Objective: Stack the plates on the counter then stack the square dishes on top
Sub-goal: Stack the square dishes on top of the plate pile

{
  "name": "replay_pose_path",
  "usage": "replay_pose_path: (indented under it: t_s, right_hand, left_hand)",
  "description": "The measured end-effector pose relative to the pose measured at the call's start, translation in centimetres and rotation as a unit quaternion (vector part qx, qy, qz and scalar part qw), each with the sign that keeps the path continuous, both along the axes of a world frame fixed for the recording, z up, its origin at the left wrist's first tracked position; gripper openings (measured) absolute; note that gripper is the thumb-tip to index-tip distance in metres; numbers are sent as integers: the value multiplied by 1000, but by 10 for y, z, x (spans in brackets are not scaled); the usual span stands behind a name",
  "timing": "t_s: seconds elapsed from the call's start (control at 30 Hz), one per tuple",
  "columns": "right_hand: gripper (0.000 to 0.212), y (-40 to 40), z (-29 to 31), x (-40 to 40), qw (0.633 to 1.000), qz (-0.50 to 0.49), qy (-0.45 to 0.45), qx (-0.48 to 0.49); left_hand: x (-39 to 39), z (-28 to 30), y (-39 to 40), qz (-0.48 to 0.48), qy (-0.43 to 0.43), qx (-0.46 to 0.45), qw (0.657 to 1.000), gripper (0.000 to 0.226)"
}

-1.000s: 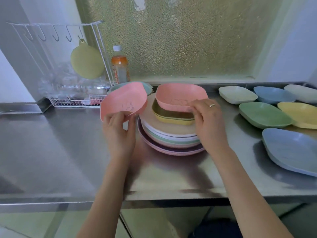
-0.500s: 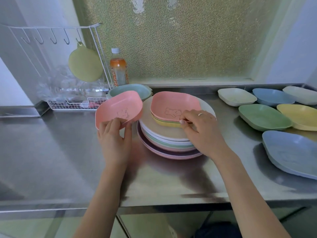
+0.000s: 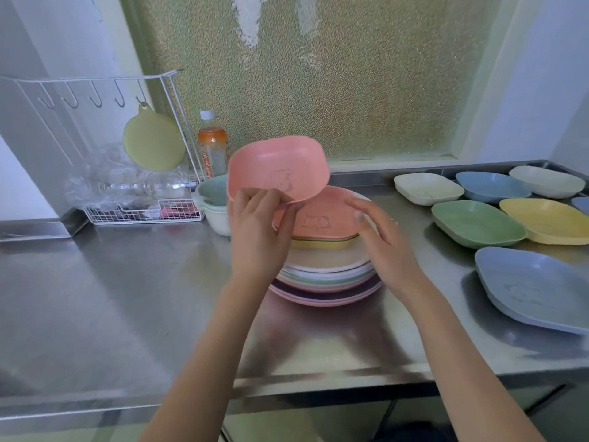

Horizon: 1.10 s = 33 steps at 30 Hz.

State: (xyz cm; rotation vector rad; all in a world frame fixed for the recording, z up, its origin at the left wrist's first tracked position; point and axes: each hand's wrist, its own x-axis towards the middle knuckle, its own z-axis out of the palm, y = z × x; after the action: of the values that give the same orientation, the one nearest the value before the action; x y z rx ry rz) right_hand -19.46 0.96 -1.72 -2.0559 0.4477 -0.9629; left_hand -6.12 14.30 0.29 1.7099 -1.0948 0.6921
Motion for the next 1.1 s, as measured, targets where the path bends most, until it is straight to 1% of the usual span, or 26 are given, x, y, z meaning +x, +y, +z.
replay_pose_path:
  t_s: [0.07, 0.13, 0.23, 0.33, 0.4, 0.5, 0.57, 0.63, 0.7, 0.73, 0.77, 0.83, 0.87, 0.9, 0.93, 0.97, 1.0, 1.1]
  right_hand:
    - [37, 2, -2, -1, 1000, 0, 11, 24]
    - [38, 4, -4, -2, 999, 4, -8, 38]
    - [42, 6, -5, -3, 998, 13, -44, 47]
    - [33, 4, -6, -1, 996, 8, -56, 72]
    - [34, 4, -6, 0, 996, -7, -62, 71]
    - [34, 2, -8, 1, 994, -17, -65, 87]
    - [38, 0, -8, 3, 992, -21, -64, 108]
    - [42, -2, -6, 5, 991, -30, -54, 118]
    - [41, -3, -2, 6, 991, -35, -42, 123]
    - [40, -4, 0, 7, 992, -38, -35, 119]
    - [40, -4, 2, 7, 993, -41, -25, 112]
    - [39, -5, 6, 9, 994, -43, -7, 100]
    - [40, -5, 8, 10, 994, -43, 4, 99]
    - [41, -6, 10, 10, 994, -45, 14, 101]
    - [41, -7, 11, 11, 993, -48, 24, 103]
    - [41, -8, 11, 12, 993, -53, 34, 102]
    - [41, -9, 11, 13, 993, -59, 44, 98]
    - [43, -11, 8, 17, 992, -79, 60, 84]
  left_hand:
    - [0, 2, -15, -21, -5, 53, 998, 24]
    - [-2, -2, -24, -2, -11, 98, 995, 26]
    - [-6, -8, -26, 25, -8, 120, 992, 27]
    - [-12, -3, -25, 16, 11, 133, 991, 21]
    - [-17, 3, -25, 0, 14, 171, 985, 22]
    - [-21, 8, -24, -18, 23, 234, 972, 18]
    - [-21, 9, -21, -21, 27, 250, 968, 17]
    - [-22, 10, -19, -18, 26, 268, 963, 19]
    - [-22, 9, -19, -9, 26, 297, 955, 26]
    - [-22, 9, -18, -15, 40, 297, 954, 32]
    - [-20, 11, -17, -32, 71, 270, 960, 37]
    - [-12, 15, -16, -74, 150, 146, 975, 42]
    - [-6, 16, -17, -84, 190, 94, 974, 41]
    - [-1, 16, -18, -84, 230, 73, 967, 36]
    - [3, 16, -19, -83, 264, 79, 958, 30]
    - [6, 14, -20, -83, 280, 99, 951, 23]
    - [7, 12, -22, -82, 281, 115, 949, 21]
    - [10, 7, -23, -60, 284, 101, 952, 29]
